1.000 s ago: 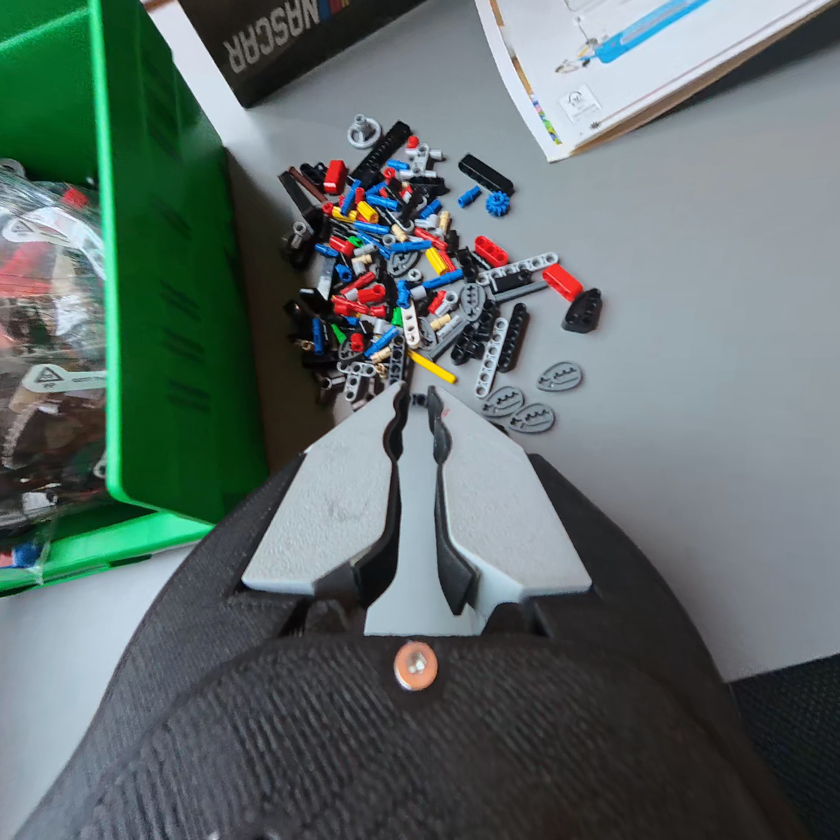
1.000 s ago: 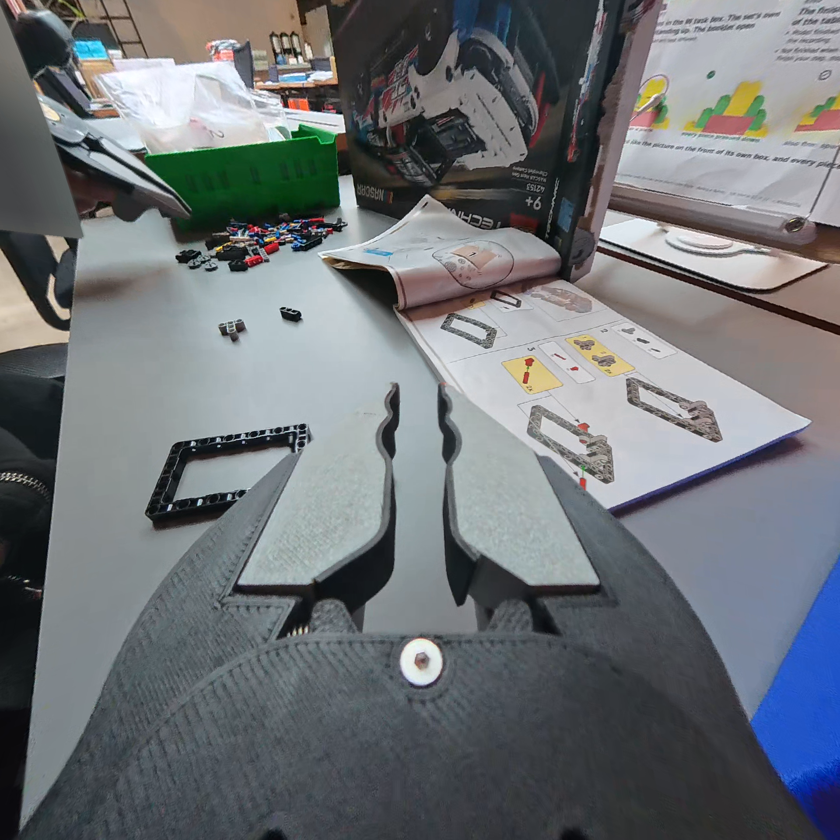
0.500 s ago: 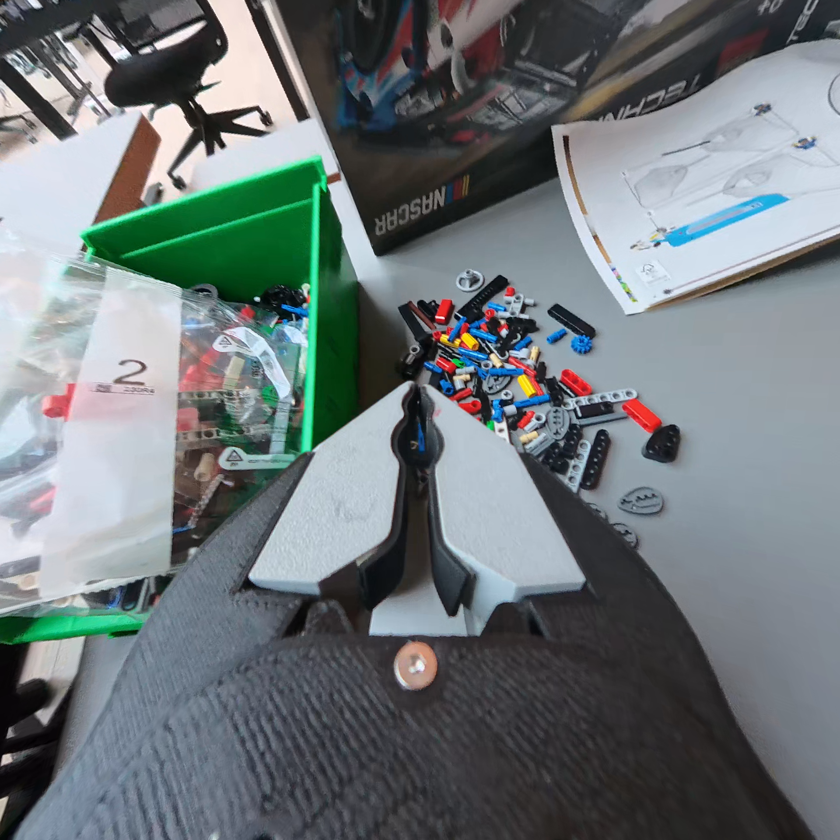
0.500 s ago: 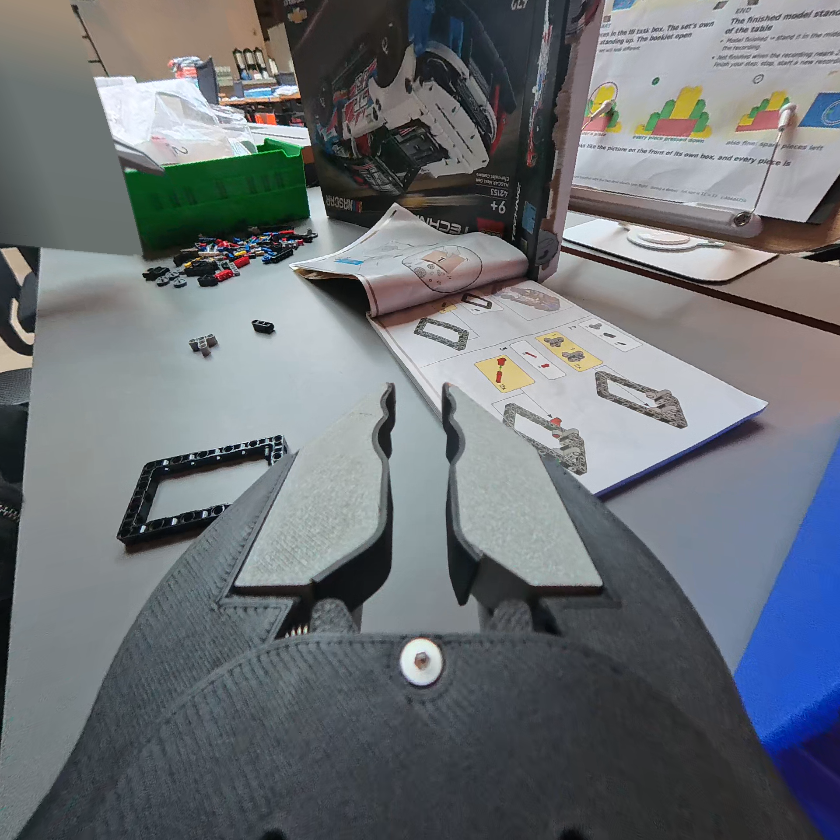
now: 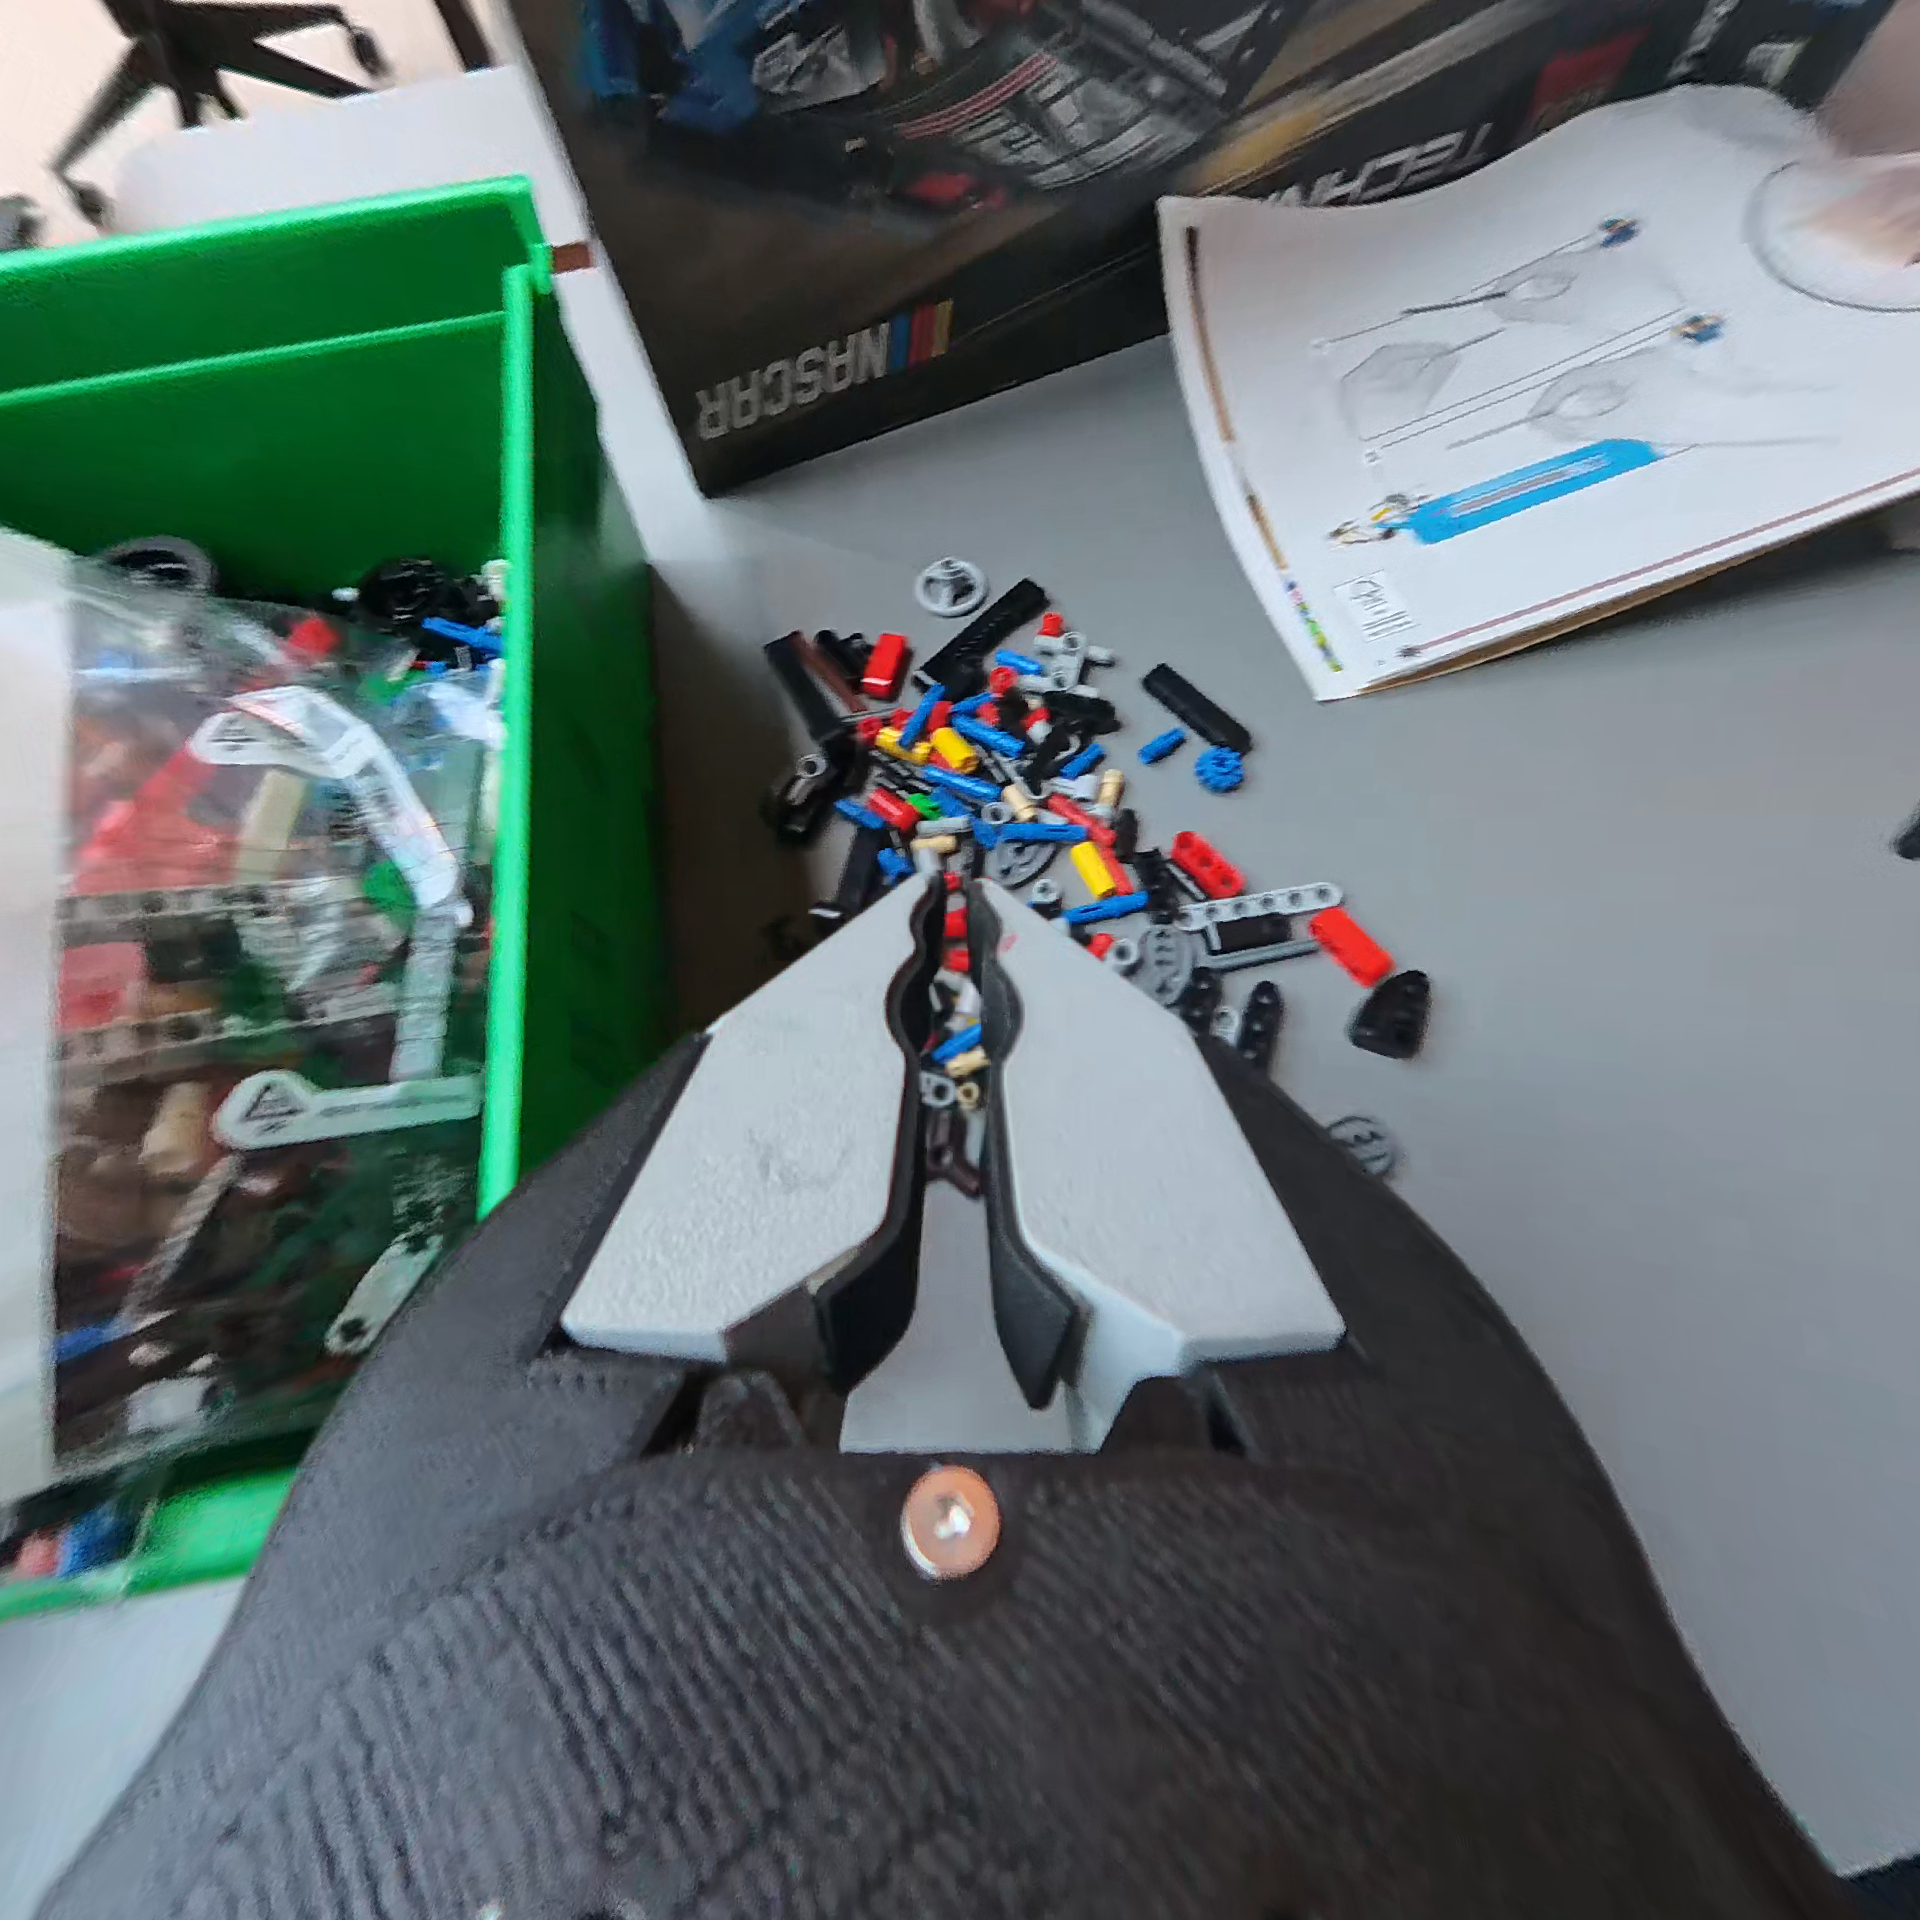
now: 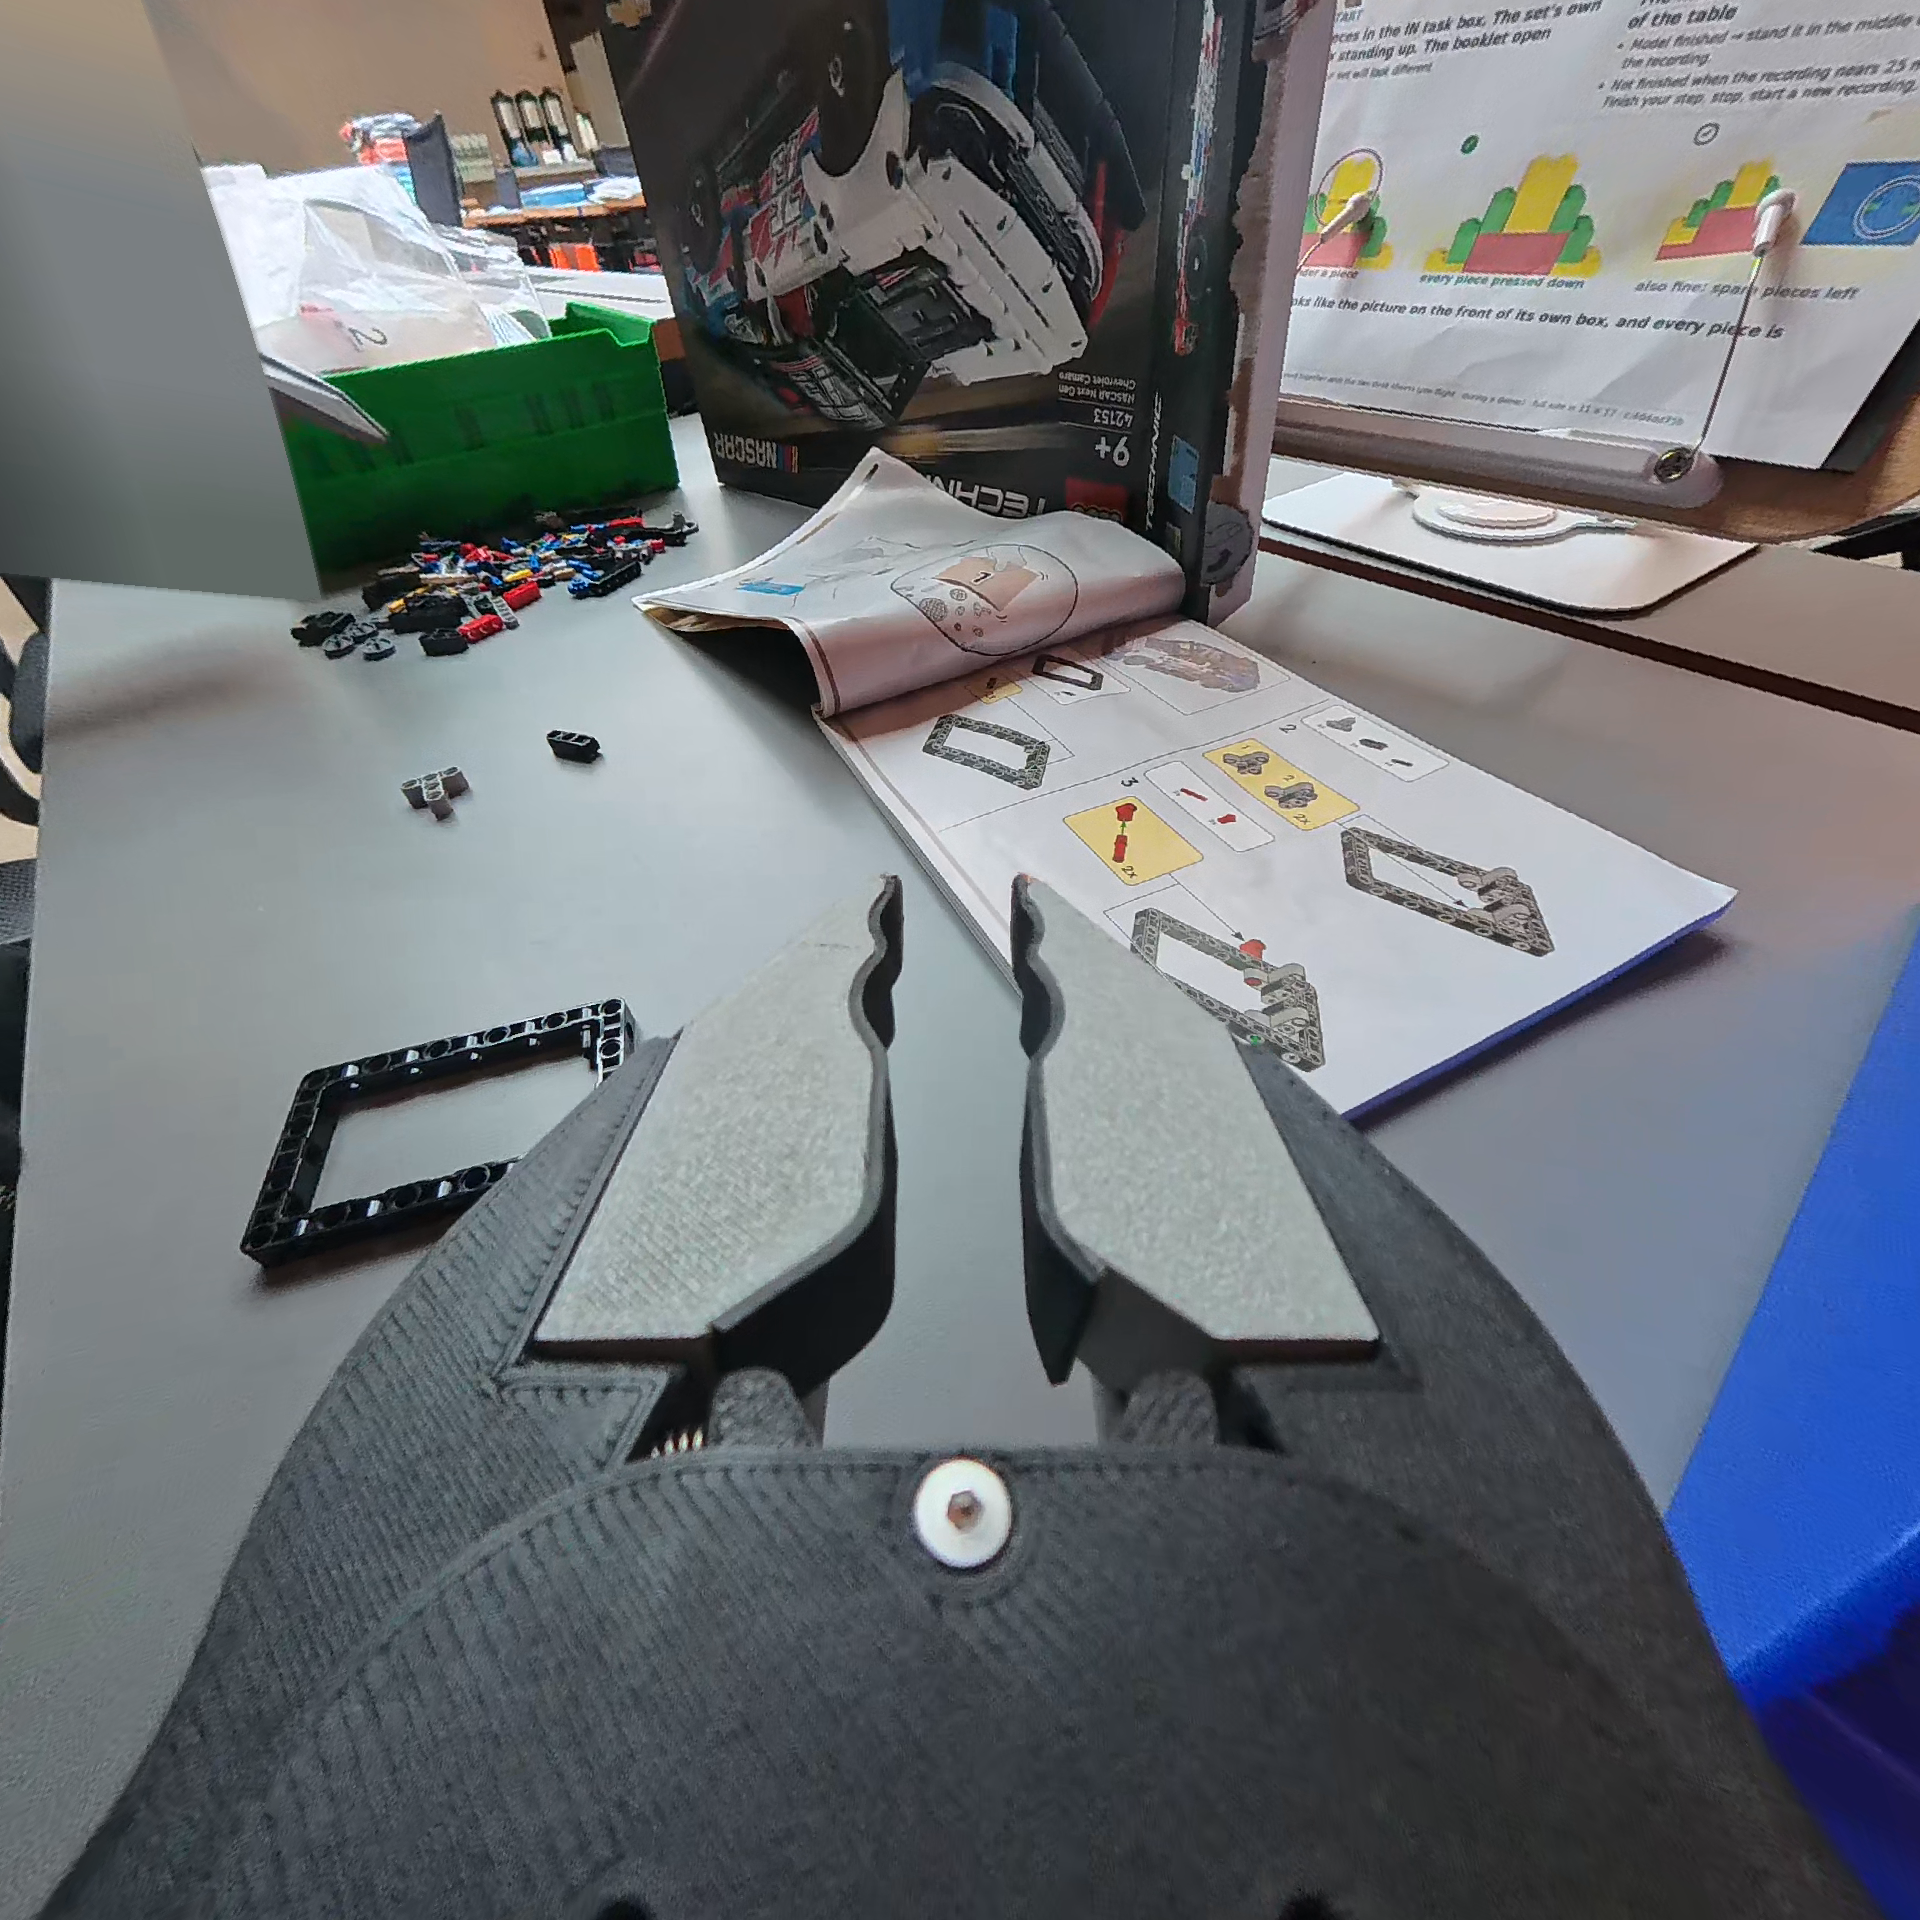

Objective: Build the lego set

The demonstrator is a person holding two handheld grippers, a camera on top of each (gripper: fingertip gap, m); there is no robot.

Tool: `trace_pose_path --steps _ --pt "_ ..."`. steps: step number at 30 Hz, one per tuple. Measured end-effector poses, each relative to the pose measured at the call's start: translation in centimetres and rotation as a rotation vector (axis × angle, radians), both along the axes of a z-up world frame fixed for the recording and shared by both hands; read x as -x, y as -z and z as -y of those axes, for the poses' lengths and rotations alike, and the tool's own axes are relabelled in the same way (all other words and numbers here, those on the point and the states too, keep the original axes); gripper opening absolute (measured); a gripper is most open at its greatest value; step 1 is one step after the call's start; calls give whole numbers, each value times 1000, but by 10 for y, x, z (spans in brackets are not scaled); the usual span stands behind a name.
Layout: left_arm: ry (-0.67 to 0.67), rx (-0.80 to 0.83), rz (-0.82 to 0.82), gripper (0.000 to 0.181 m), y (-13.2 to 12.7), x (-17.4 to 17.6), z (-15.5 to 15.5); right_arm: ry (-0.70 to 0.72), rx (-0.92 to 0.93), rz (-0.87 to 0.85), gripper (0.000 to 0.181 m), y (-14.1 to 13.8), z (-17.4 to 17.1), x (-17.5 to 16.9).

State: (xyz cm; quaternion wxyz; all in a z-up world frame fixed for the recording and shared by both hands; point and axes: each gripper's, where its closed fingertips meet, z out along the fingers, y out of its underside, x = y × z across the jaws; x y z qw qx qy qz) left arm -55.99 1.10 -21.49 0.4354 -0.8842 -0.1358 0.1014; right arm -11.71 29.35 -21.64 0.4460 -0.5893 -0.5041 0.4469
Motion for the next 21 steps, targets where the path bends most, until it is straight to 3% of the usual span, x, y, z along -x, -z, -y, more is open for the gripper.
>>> trace_pose_path --steps 1,6,12,21 --pt "18 20 8 3 4 -2 -4 -1 0 0 17 0 0 0" --pt "82 157 -13 2 19 1 -28 -8 -2 -1 17 0 1 0" --pt "107 432 35 3 61 13 -34 -15 -13 -25 16 -4 3 -2" --pt "109 517 72 7 78 17 -39 -33 -24 -38 14 -6 7 -2"
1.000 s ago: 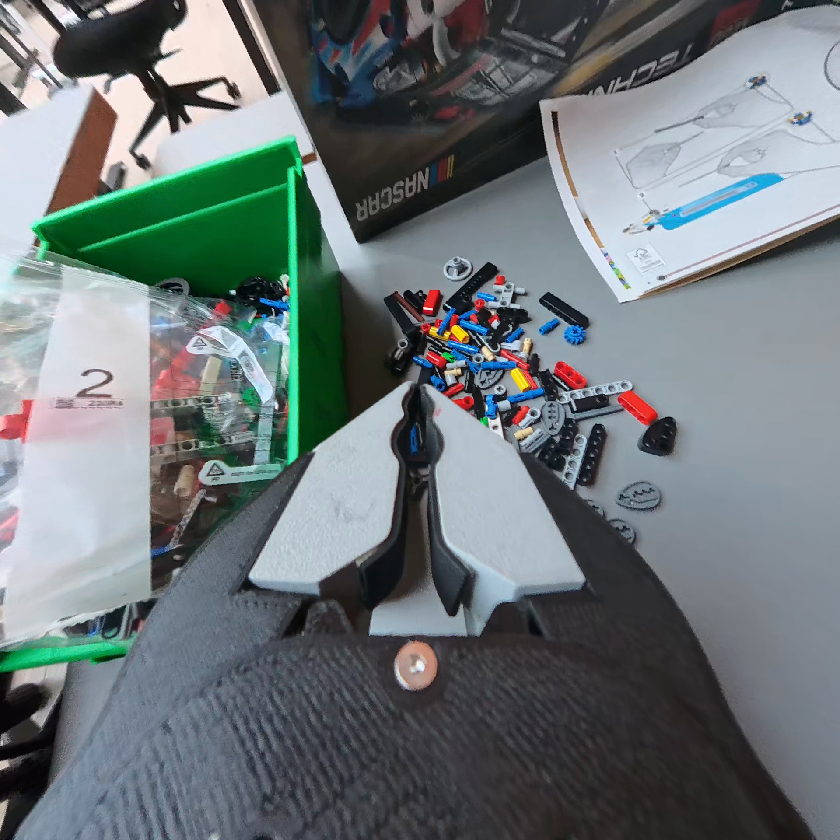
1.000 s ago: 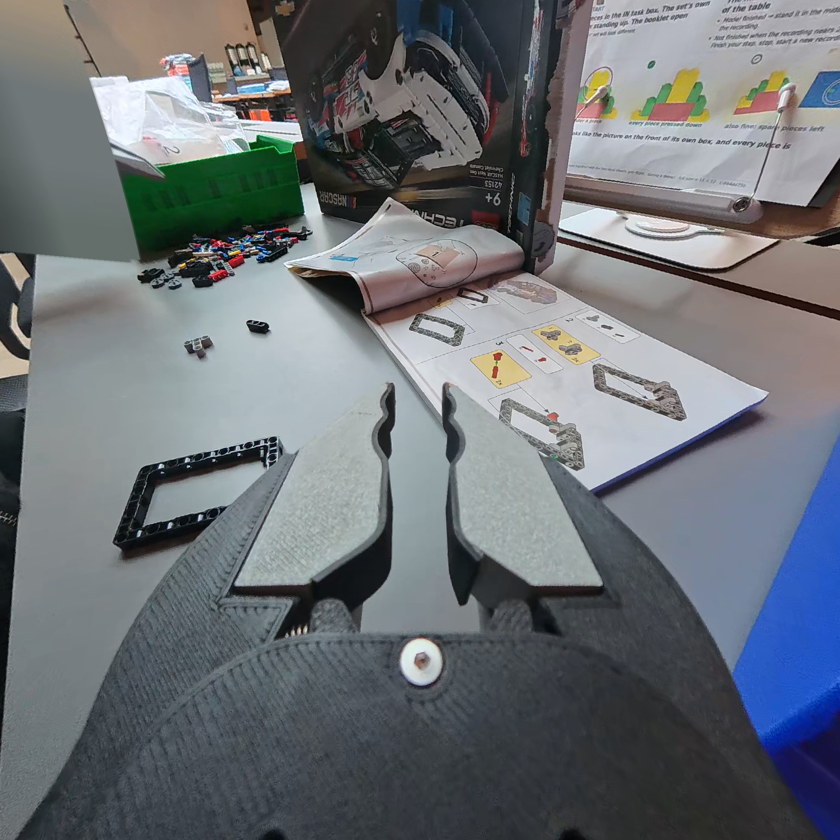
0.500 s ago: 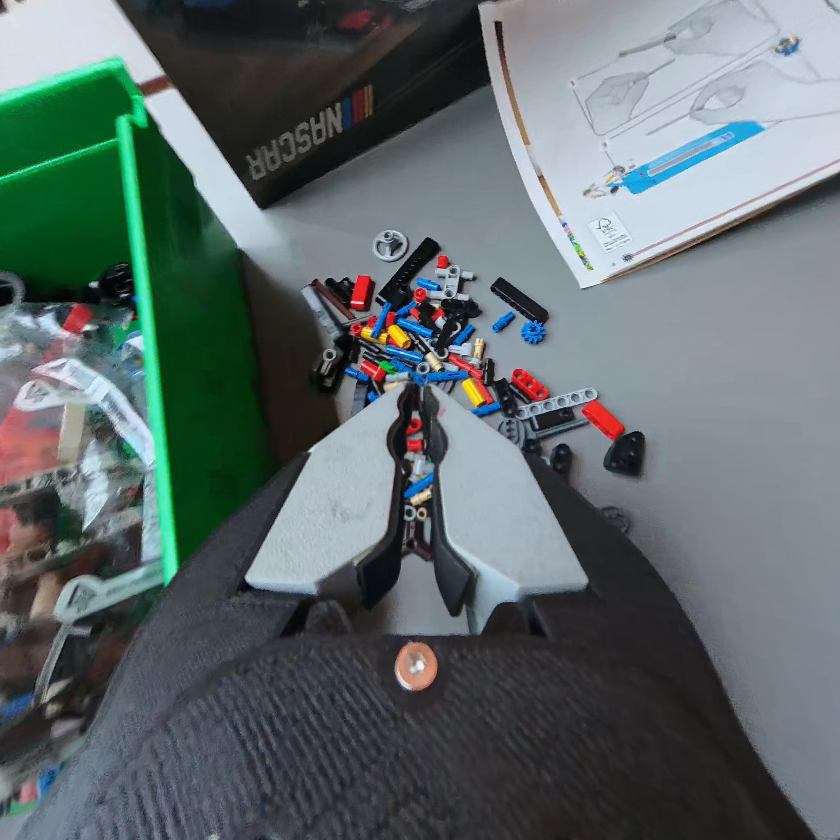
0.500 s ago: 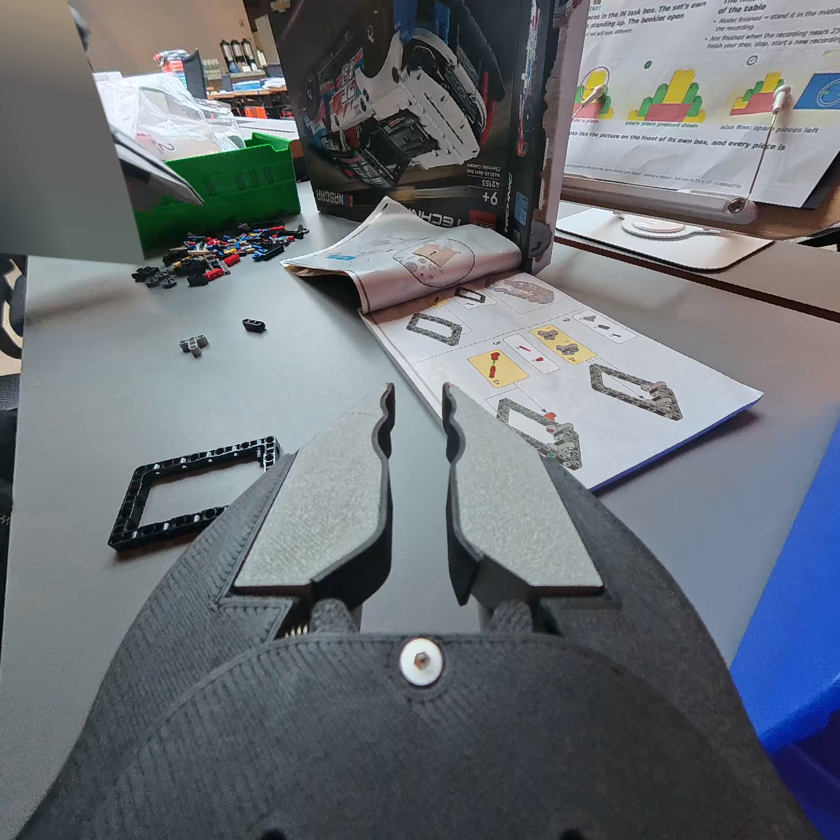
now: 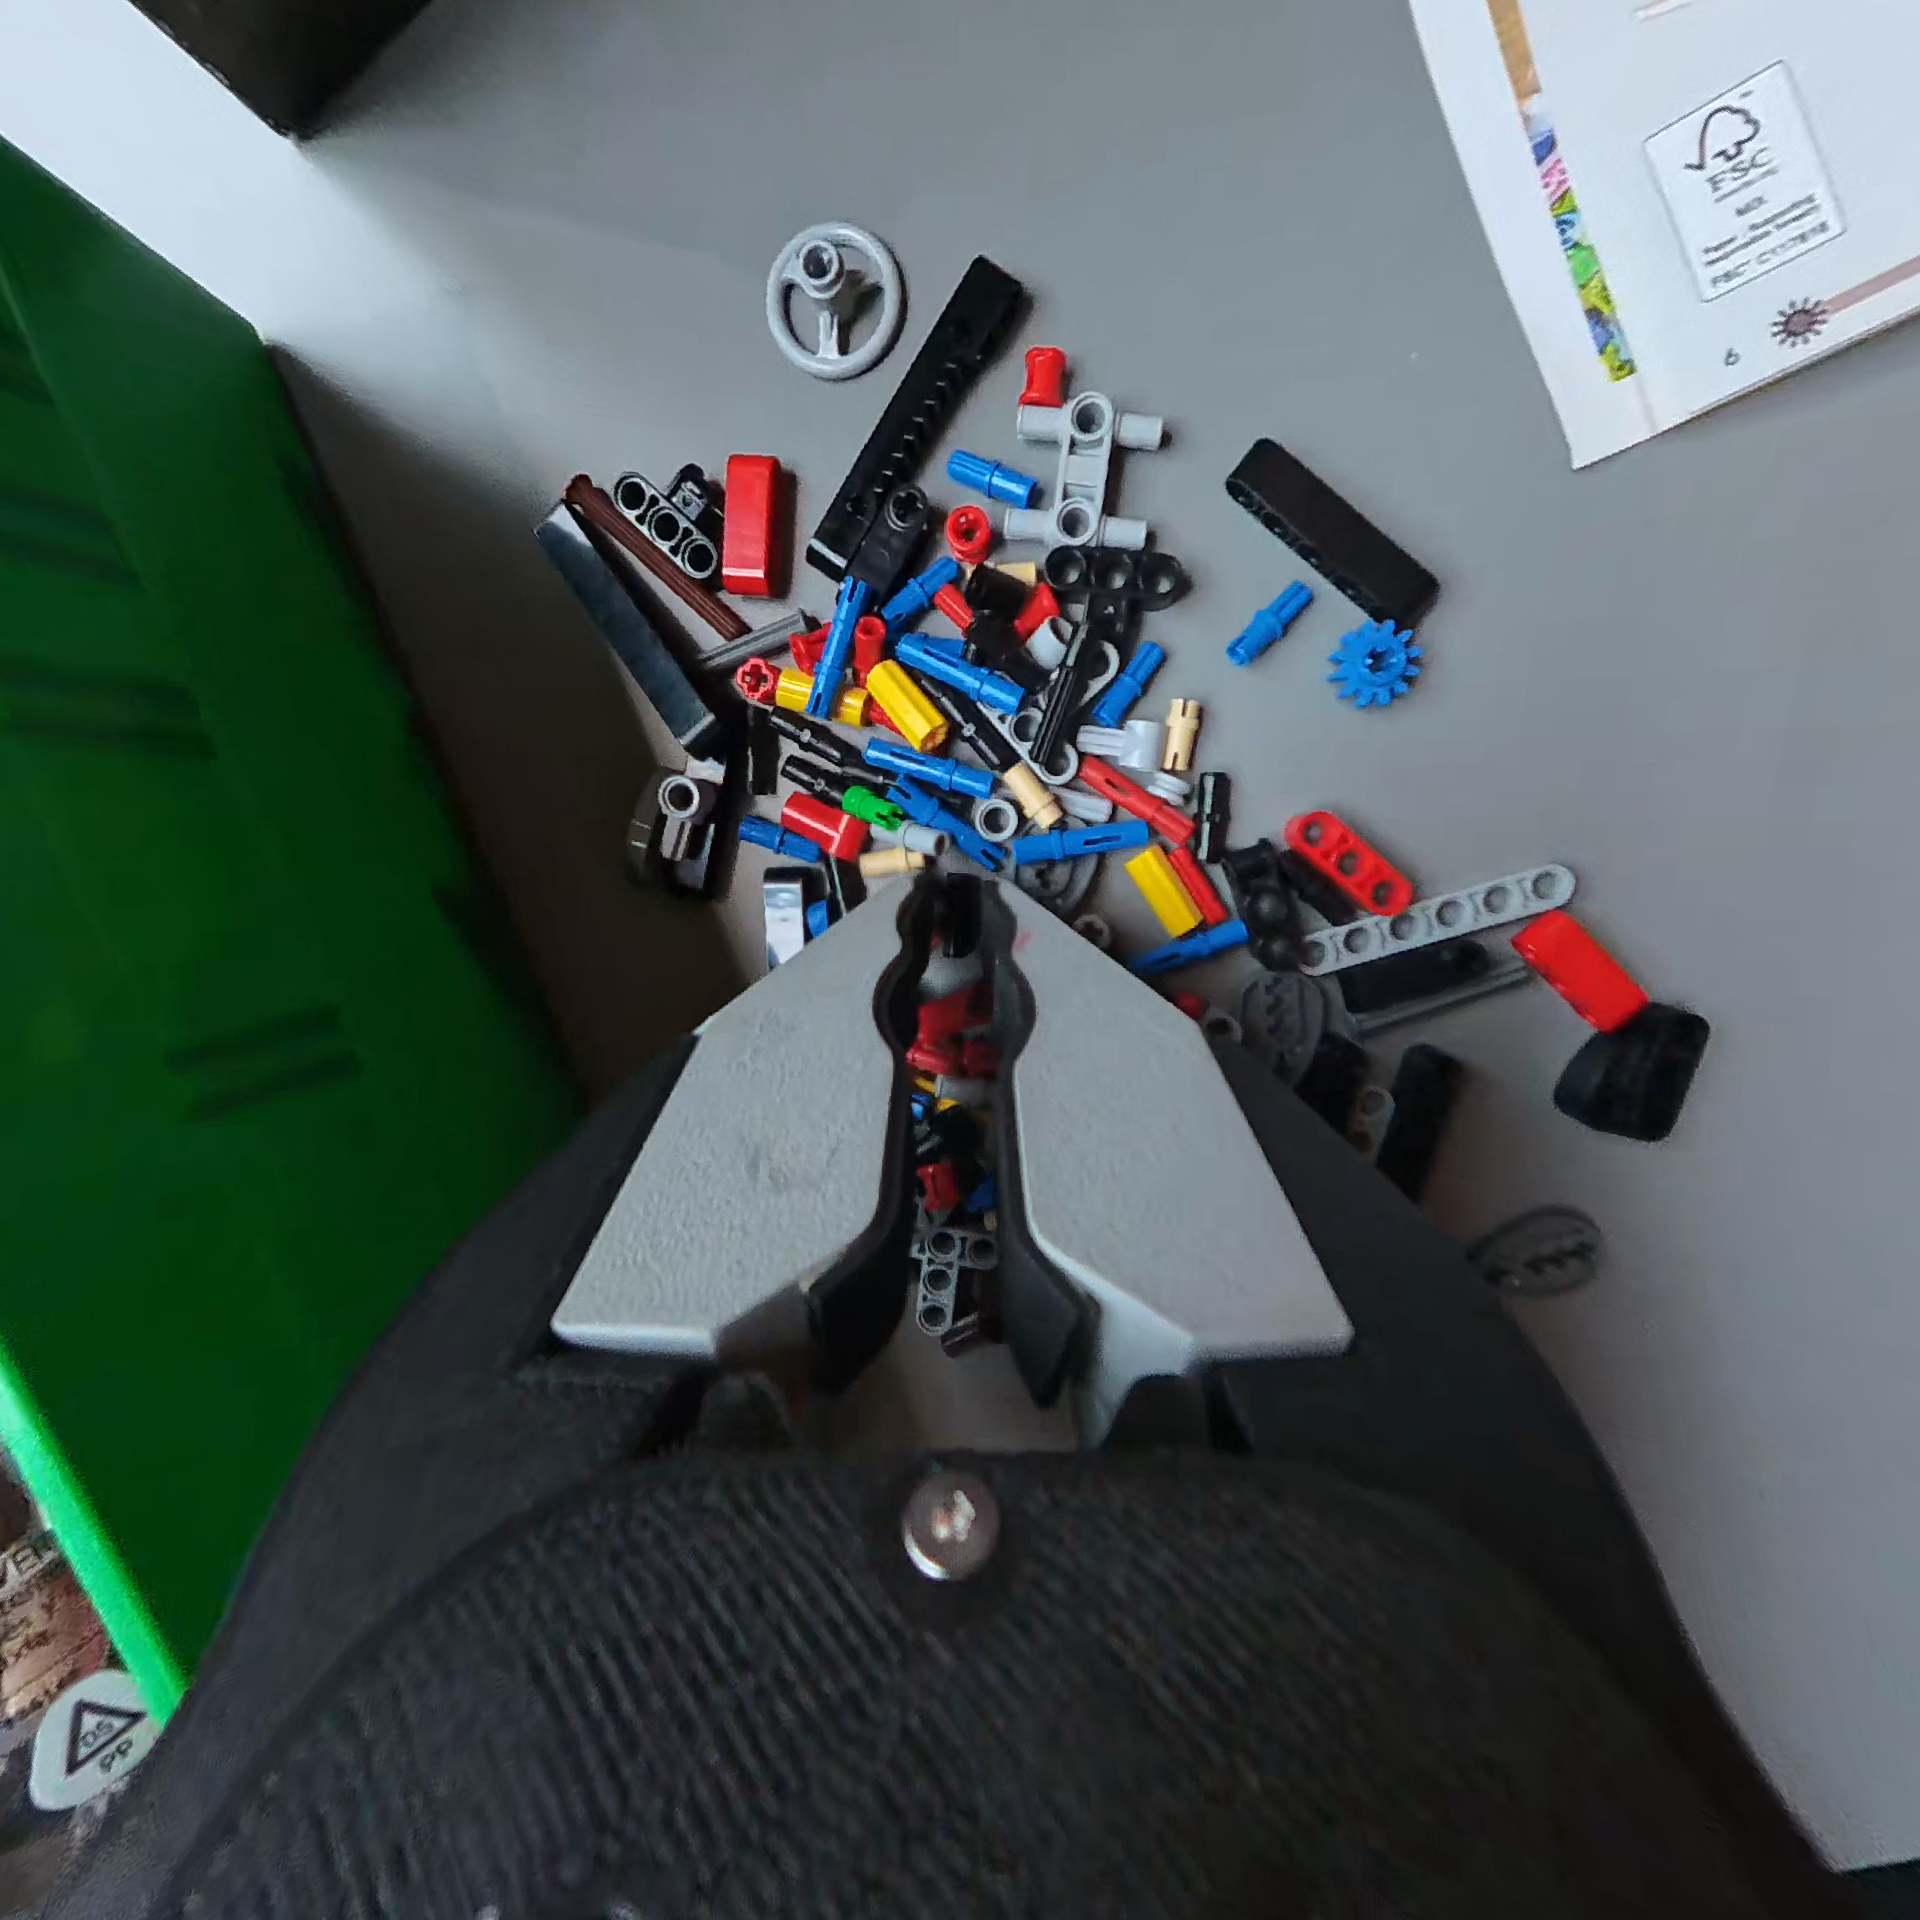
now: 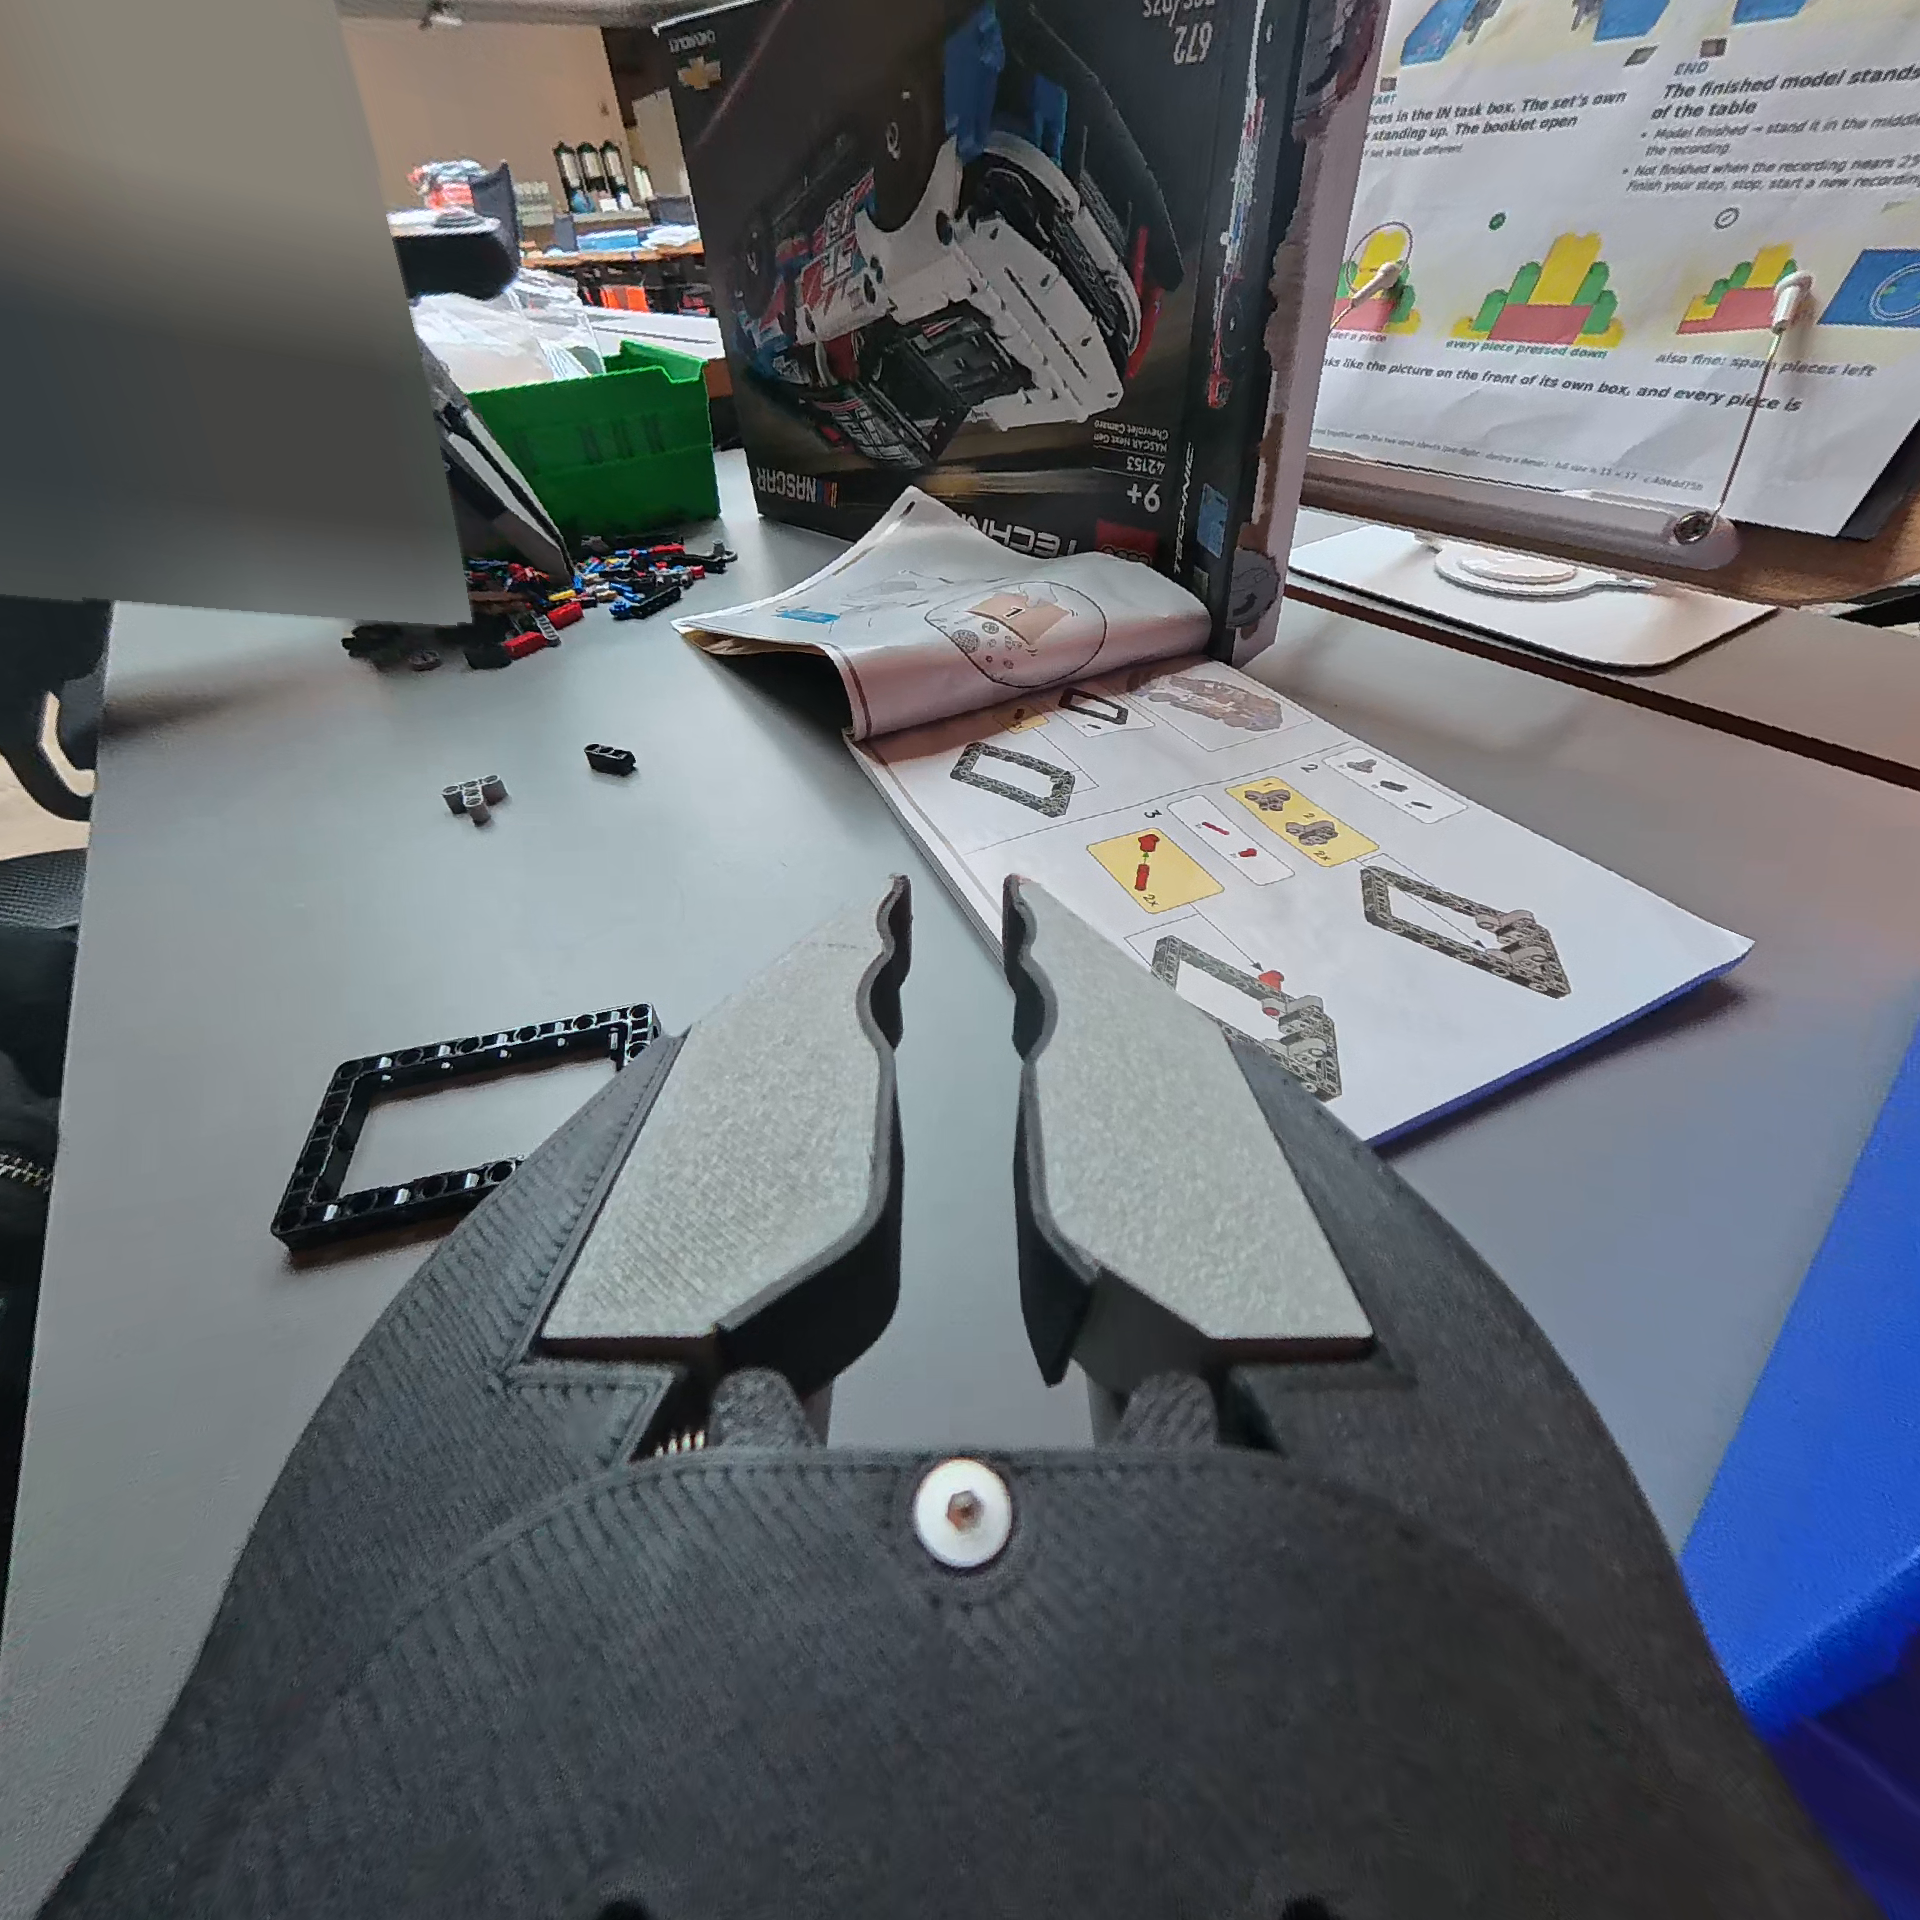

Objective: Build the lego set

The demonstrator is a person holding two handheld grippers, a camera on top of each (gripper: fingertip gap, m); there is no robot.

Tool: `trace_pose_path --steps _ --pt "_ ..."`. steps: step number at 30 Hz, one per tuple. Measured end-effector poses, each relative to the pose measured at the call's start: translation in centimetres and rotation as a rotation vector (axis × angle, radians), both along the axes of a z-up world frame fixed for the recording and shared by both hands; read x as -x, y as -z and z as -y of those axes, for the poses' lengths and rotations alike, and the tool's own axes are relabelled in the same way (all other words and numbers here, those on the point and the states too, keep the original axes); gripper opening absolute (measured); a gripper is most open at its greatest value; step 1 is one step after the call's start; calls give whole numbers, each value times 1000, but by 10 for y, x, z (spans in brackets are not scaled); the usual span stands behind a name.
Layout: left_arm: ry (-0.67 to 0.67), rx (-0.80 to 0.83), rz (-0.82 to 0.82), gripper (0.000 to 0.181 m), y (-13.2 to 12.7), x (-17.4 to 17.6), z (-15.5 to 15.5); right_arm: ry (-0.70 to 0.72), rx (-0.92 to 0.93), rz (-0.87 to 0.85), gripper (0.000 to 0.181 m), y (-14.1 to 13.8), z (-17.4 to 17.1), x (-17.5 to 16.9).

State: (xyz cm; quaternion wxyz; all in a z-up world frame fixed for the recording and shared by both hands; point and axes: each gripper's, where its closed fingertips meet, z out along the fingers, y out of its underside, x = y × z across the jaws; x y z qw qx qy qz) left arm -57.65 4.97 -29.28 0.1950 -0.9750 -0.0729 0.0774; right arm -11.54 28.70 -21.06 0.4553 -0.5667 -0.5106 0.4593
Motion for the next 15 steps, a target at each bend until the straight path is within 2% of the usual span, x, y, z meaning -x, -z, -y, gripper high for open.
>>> trace_pose_path --steps 8,12,15 --pt "2 21 1 2 -1 5 3 -5 1 -11 13 -2 1 -1" --pt "-2 -27 13 2 -13 3 1 -9 0 -13 13 -2 1 0" --pt "40 -90 58 2 -28 -16 -6 -12 -3 -15 13 -2 2 0"
